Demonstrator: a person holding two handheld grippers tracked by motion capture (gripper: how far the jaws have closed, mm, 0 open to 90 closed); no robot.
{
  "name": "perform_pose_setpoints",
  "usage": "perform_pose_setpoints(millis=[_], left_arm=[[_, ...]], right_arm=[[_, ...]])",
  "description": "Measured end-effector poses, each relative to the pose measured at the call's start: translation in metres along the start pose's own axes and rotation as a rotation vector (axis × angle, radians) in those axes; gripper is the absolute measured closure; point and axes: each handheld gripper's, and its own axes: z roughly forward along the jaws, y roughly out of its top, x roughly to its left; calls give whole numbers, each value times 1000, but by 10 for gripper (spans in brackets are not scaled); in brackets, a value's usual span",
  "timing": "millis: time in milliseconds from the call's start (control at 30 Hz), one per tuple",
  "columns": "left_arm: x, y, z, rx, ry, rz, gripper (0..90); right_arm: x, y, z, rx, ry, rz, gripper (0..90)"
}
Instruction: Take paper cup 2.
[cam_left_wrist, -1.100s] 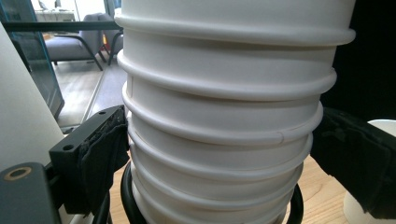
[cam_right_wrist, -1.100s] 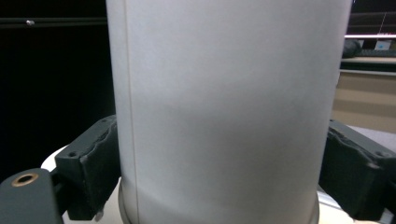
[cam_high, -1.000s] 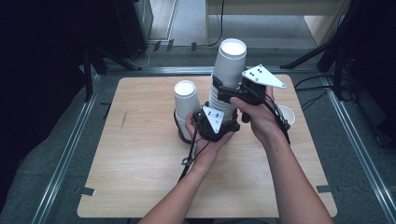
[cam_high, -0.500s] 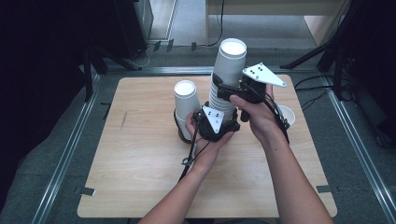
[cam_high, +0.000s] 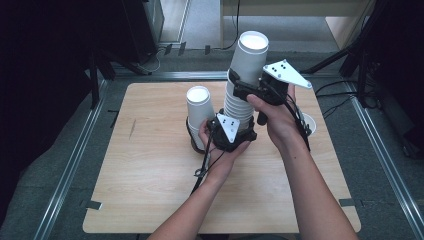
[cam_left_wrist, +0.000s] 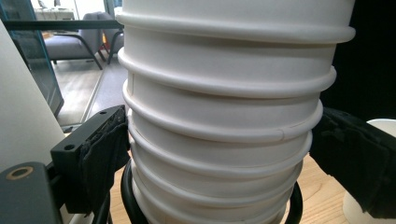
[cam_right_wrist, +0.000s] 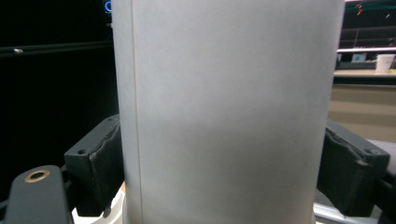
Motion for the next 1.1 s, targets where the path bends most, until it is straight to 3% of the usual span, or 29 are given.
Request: perform_pose_setpoints(millis=[300,533,667,1100], left_arm=[[0,0,-1,4,-4,3,66],[1,0,-1,7,-3,8,66],[0,0,-1,8,-2,9,66],[1,1,-2,12,-2,14,69]], right_arm=[[4,8,-4,-22,-22,19,147],[8,24,-11,-50,-44,8,151],[11,38,-19,-96,-54,14,156],[2,56,-39,-161,-100,25,157]])
